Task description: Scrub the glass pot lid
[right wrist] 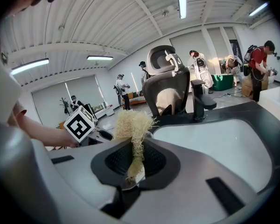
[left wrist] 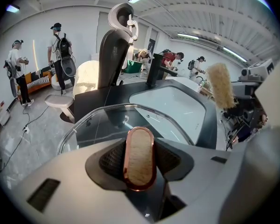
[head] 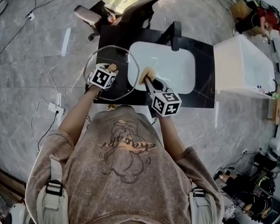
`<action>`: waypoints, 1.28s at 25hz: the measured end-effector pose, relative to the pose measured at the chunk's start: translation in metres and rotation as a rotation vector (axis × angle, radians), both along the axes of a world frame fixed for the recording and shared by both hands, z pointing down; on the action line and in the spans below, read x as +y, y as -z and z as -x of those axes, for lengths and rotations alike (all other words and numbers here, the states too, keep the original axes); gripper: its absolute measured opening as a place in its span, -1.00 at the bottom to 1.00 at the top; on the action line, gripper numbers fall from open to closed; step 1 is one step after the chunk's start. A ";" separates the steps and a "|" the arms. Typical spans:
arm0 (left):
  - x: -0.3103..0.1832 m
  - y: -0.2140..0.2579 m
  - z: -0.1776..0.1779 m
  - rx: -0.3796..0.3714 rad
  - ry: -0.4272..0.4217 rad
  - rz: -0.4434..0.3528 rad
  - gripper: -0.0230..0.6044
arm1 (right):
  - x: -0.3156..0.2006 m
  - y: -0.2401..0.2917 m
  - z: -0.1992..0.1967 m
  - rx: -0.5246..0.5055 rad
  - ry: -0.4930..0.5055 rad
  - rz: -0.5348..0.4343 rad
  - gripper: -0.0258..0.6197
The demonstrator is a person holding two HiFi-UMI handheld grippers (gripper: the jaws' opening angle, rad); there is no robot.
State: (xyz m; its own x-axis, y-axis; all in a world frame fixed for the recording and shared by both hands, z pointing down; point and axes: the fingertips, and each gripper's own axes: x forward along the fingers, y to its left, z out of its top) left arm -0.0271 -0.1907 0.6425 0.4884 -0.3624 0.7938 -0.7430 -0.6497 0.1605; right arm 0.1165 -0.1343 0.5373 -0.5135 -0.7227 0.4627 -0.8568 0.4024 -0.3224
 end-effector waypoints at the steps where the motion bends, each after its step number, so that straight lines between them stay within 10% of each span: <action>1: 0.000 -0.001 0.000 -0.001 0.002 0.004 -0.34 | 0.000 0.000 0.000 0.001 0.000 0.002 -0.79; 24: -0.015 0.043 -0.002 0.024 0.063 -0.142 -0.35 | -0.003 -0.011 0.015 -0.009 0.049 0.028 -0.79; 27: -0.021 0.064 0.000 0.030 0.088 -0.219 -0.85 | -0.006 -0.011 0.017 -0.014 0.057 0.026 -0.79; 32: -0.019 0.096 -0.006 0.100 0.102 -0.281 -0.87 | -0.009 -0.004 0.020 -0.017 0.065 0.005 -0.79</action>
State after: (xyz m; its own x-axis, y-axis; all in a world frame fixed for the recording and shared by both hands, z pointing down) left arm -0.0216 -0.2100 0.5467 0.5092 -0.6120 0.6051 -0.7960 -0.6022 0.0607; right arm 0.0965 -0.1432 0.5413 -0.5674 -0.6849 0.4571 -0.8231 0.4557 -0.3390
